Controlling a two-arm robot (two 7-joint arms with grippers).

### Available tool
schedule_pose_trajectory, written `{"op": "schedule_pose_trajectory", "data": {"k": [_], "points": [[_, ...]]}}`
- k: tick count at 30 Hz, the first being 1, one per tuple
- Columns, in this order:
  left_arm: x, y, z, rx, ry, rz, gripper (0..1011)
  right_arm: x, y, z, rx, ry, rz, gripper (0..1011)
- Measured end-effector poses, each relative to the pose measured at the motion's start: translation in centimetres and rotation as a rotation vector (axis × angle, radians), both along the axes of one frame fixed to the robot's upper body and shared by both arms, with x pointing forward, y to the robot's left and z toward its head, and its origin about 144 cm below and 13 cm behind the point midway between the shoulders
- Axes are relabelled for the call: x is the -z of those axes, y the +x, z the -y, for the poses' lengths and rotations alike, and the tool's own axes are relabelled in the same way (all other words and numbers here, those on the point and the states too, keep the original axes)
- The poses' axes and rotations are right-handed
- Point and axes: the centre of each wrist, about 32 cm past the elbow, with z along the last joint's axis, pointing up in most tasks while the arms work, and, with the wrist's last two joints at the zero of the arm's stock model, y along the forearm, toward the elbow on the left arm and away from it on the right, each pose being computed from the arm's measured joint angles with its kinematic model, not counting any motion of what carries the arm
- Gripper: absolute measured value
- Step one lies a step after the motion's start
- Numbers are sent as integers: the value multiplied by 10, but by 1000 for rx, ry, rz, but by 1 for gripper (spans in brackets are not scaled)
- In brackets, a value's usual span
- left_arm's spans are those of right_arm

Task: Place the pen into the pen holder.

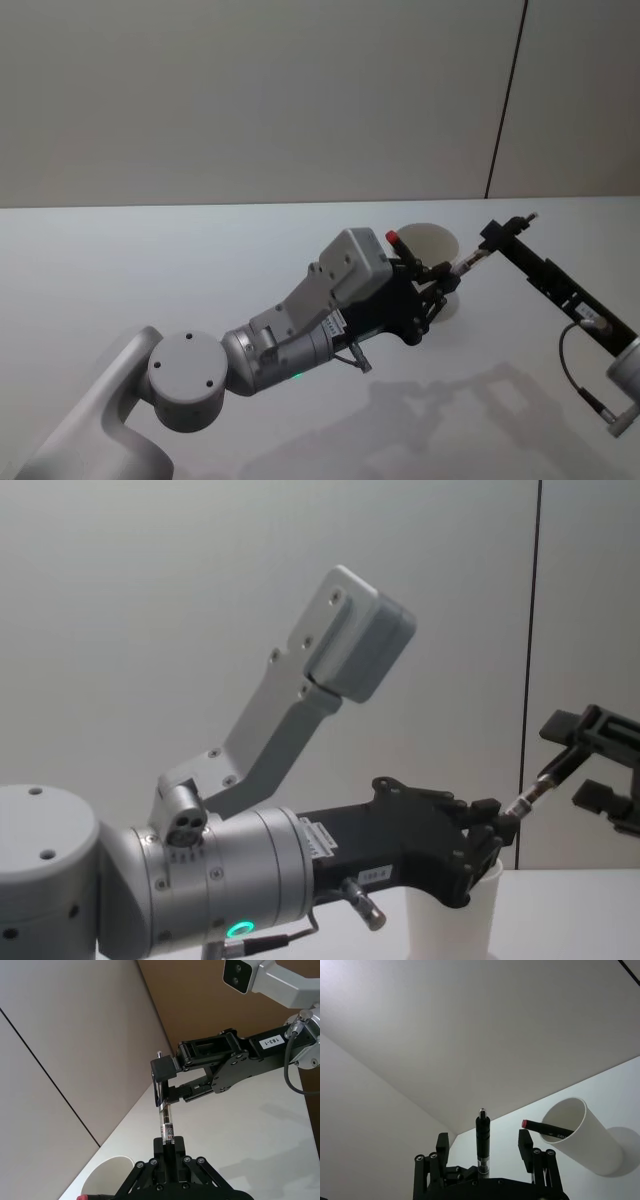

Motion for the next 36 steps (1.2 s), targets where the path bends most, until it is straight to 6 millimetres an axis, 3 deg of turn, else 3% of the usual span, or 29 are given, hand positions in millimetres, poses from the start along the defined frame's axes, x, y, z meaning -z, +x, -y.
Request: {"op": "schedule_pose_trajectory", "data": {"k": [8,9,12,15,25,33,35,36], "points": [[0,0,0,0,0,0,126,0,0,-3,12,2,16,708],[0,0,0,0,0,0,126,0,0,-3,13,4,19,636],[0,0,0,0,0,0,126,0,-1,-4,15,6,23,577],[0,0,0,0,0,0,126,0,-1,-5,20,13,30,433],[0,0,0,0,-1,0,126,0,-2,-7,33,23,39,144],[0,0,0,0,0,0,174,-1,-2,-9,36,25,48,132],[0,0,0,0,0,0,225,-1,-3,-9,37,25,49,132],[0,0,0,0,0,0,305,-1,-3,-9,37,25,50,132]]}}
